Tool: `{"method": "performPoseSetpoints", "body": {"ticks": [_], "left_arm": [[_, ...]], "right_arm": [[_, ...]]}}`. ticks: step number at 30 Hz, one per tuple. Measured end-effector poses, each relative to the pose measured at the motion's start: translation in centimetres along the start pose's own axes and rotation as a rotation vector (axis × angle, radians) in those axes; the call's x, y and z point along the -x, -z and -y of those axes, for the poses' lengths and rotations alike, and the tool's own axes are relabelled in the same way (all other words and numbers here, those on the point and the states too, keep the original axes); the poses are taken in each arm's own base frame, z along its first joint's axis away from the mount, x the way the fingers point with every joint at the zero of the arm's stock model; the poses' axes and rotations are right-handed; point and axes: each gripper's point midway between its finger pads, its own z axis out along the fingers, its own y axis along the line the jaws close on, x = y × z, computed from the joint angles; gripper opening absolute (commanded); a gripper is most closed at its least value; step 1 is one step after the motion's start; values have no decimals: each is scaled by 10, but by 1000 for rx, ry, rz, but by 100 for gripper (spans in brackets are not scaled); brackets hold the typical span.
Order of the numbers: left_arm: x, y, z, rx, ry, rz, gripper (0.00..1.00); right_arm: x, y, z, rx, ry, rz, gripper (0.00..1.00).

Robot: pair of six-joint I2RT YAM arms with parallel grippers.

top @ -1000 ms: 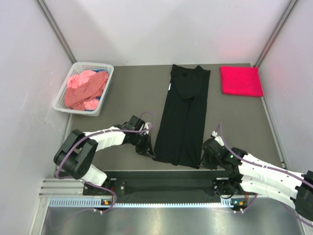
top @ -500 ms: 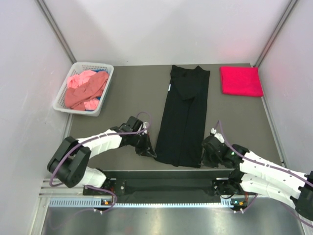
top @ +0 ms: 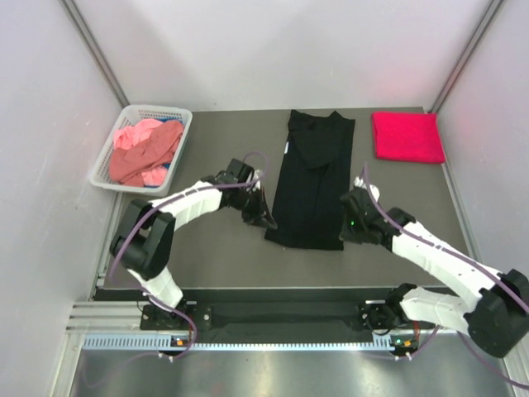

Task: Fold and stack the t-shirts
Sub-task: Fold the tshirt

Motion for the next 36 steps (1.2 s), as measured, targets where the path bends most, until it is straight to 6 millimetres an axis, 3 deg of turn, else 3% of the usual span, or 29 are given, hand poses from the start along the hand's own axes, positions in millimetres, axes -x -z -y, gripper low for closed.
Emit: {"method": "performPoseSetpoints", "body": {"ticks": [4,12,16,20,23,27,36], "left_arm": [[46,-3,11,-12,2,35,0],[138,-22,25,-38,-9,81,0],[190,-23,33,-90,-34,144,0],[228,-25,39,-162,-40,192,0],[250,-32,39,-225,-23,210,0],[263,-46,28,-274,24,213,0],[291,-51,32,-386,57,261,0]], "right_arm": [[44,-9,6,-33,22,43,0],[130,-42,-10,-31,97,98,0],[162,-65,0,-51,89,110,0],[187,-83,6,-42,73,119,0],[206,-100,10,-31,52,123,0],[219,-119,15,-24,34,117,0],[240,-138,17,26,1,115,0]]}}
